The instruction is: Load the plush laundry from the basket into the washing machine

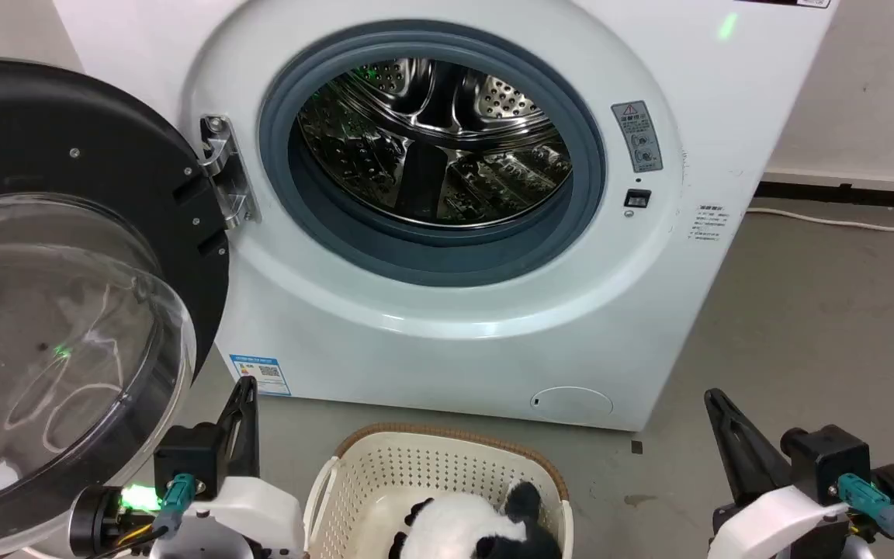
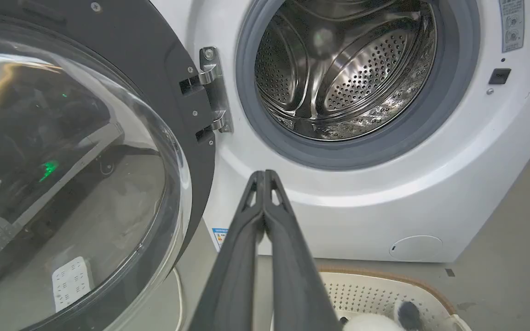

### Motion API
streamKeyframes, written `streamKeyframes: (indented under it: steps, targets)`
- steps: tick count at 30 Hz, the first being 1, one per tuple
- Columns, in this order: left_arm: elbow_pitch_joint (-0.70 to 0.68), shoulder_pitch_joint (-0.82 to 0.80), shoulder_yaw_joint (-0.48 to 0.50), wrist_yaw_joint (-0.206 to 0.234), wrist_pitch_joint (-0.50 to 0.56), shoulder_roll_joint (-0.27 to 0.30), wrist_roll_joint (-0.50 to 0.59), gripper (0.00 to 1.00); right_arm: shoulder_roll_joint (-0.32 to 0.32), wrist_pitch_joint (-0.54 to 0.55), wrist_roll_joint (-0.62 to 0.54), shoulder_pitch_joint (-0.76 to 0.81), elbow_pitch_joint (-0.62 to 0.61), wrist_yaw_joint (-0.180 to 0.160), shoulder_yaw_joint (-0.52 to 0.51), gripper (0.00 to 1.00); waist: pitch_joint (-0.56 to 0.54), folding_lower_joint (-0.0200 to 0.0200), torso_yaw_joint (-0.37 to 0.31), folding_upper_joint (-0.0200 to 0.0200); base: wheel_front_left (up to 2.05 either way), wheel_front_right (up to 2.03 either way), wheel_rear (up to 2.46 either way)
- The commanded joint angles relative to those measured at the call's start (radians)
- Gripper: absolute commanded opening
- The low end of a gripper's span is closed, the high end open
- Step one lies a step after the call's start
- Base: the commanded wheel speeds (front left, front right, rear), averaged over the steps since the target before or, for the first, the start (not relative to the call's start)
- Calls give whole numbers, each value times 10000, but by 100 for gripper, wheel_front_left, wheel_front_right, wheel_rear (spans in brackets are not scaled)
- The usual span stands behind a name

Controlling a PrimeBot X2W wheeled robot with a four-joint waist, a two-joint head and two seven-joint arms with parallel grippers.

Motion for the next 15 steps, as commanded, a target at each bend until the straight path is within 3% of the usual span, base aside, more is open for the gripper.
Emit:
streamKeyframes:
  steps: [1,15]
  targets:
    - [-43,155,5,28,3,6,16,0,26,5,-76,-116,-43,-9,-7,0,0,0,0,-1,0,0,0]
    - [-43,155,5,28,3,6,16,0,26,5,-76,-116,-43,-9,-7,0,0,0,0,-1,0,0,0]
